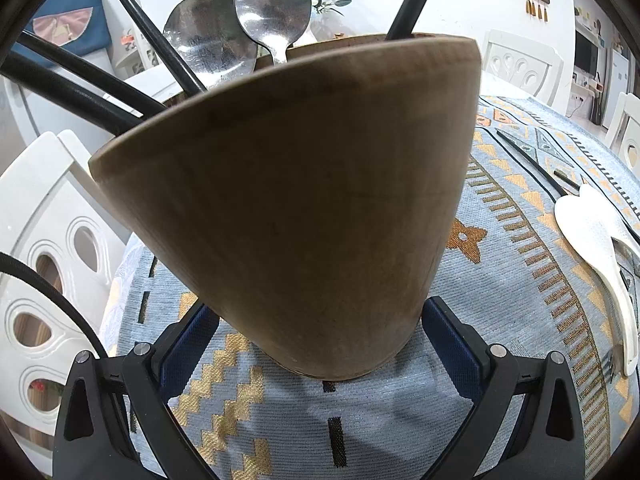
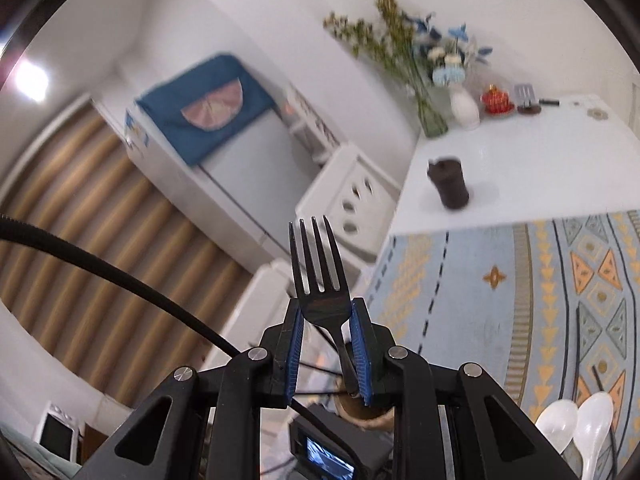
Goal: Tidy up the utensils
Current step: 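Lift the silver fork with the right gripper over the wooden cup, then open the right gripper to drop the fork into the wooden cup, then move the right gripper to the pile and grasp a white ceramic spoon, then lift the white ceramic spoon with the right gripper over the wooden cup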
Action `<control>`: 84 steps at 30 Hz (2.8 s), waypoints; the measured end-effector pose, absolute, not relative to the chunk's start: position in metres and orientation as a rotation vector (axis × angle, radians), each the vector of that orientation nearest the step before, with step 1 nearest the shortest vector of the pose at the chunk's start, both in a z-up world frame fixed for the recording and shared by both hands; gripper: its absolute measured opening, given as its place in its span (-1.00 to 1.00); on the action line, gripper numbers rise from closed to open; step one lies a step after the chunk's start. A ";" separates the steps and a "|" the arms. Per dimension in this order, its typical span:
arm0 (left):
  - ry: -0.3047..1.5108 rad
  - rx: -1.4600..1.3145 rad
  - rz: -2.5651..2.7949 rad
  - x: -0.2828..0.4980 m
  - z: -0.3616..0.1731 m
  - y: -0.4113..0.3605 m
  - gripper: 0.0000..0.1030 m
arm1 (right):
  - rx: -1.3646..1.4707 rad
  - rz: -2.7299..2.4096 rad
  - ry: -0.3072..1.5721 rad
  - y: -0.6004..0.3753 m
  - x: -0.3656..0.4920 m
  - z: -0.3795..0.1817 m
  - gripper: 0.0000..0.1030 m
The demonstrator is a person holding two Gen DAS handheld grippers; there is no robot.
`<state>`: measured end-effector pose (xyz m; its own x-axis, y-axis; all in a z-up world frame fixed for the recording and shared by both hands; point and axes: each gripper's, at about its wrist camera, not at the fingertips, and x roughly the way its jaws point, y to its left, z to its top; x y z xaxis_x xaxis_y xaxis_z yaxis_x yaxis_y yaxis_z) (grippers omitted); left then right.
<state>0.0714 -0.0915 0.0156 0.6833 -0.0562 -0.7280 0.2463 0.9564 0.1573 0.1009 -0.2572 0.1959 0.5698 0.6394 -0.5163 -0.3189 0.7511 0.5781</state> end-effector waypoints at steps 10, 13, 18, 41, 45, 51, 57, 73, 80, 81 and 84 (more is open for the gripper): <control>0.803 0.252 -0.171 0.071 0.016 -0.091 0.98 | 0.292 0.559 0.830 -0.229 0.095 0.182 -0.54; 0.803 0.252 -0.171 0.071 0.016 -0.091 0.98 | 0.275 0.551 0.873 -0.225 0.099 0.178 -0.47; 0.801 0.253 -0.170 0.072 0.015 -0.092 0.98 | 0.309 0.550 0.843 -0.235 0.097 0.186 -0.11; 0.800 0.253 -0.170 0.072 0.015 -0.092 0.98 | 0.474 0.144 0.939 -0.359 0.041 0.139 0.01; 0.800 0.254 -0.170 0.071 0.015 -0.091 0.98 | 0.441 0.005 0.975 -0.380 0.031 0.124 0.01; 0.800 0.253 -0.171 0.072 0.015 -0.092 0.98 | 0.521 -0.114 1.045 -0.414 0.022 0.097 0.01; 0.800 0.254 -0.170 0.071 0.015 -0.092 0.98 | 0.592 -0.108 1.160 -0.418 0.027 0.054 0.01; 0.800 0.253 -0.171 0.071 0.015 -0.092 0.98 | 0.521 -0.129 1.240 -0.401 0.060 0.004 -0.37; 0.801 0.252 -0.172 0.071 0.015 -0.093 0.98 | 0.495 -0.122 1.264 -0.401 0.063 -0.007 -0.39; 0.801 0.252 -0.172 0.071 0.016 -0.093 0.98 | 0.489 -0.122 1.264 -0.401 0.064 -0.008 -0.39; 0.801 0.251 -0.172 0.071 0.015 -0.093 0.98 | 0.477 -0.109 1.272 -0.400 0.067 -0.012 -0.39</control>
